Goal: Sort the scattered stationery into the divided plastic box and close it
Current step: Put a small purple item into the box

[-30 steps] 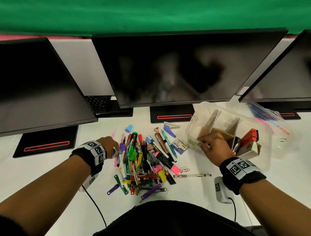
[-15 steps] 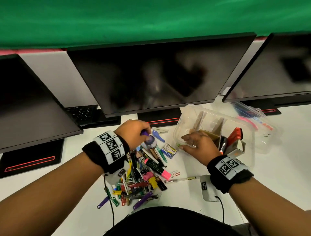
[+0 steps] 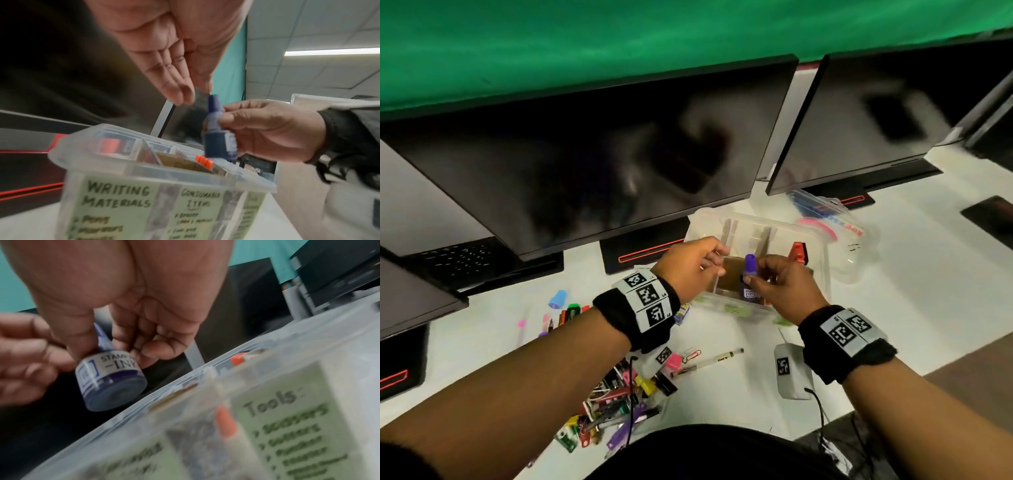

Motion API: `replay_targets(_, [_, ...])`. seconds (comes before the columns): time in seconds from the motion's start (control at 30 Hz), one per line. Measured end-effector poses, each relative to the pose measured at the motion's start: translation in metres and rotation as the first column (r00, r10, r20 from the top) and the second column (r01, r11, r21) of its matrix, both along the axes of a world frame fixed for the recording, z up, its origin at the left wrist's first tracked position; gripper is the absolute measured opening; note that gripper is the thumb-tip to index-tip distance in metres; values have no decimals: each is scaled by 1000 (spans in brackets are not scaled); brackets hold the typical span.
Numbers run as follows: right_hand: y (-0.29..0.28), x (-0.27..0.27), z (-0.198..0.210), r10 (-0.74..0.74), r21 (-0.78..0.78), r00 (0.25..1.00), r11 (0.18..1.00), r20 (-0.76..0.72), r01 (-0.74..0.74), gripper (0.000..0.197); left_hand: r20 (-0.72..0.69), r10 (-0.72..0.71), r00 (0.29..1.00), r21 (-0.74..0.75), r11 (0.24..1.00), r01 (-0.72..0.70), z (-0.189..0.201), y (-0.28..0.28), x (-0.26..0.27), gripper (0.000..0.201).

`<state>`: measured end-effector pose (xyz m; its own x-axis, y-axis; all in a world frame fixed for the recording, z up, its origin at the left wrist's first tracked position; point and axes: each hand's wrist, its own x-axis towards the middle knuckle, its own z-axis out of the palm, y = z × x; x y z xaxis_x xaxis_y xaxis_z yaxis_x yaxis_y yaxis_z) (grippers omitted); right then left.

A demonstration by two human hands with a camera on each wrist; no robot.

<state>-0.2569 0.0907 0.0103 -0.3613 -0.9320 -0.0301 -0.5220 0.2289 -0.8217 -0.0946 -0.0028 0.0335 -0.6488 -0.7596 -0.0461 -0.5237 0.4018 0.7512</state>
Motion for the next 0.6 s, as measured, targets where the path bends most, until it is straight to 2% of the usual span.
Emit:
replay_targets(0.07, [6,-17,3,-129,-31,992,991,6,129,7,224,-99,970,-96,988,123,-5,-8,6,24])
replay_targets(0.1, [10,-26,5,-164,-30,986,986,-42,163,7,359,-142,923,-124,972,198,-8,-12,9,25])
replay_targets(0.13, [12,-33,6,-169,-7,979,986,-111,169,5,467,-172,867,-131,957,260,-11,-15,13,26])
replay_targets(0.2, [17,-44,6,-112,99,961,985,-253,141,4,583,-192,790,-128,938,323,-16,-19,17,25])
replay_targets(0.3, [16,-52,-3,82,337,897,938,-434,78,8,616,-166,770,-133,942,309,-21,-20,20,22])
replay_targets(0.47, [2,-45,-17,369,580,752,814,-546,22,28,611,-171,773,-130,942,311,-22,-19,18,23])
replay_targets(0.6, [-10,-48,-26,436,668,708,742,-556,67,39,603,-180,777,-139,936,325,-24,-18,20,24])
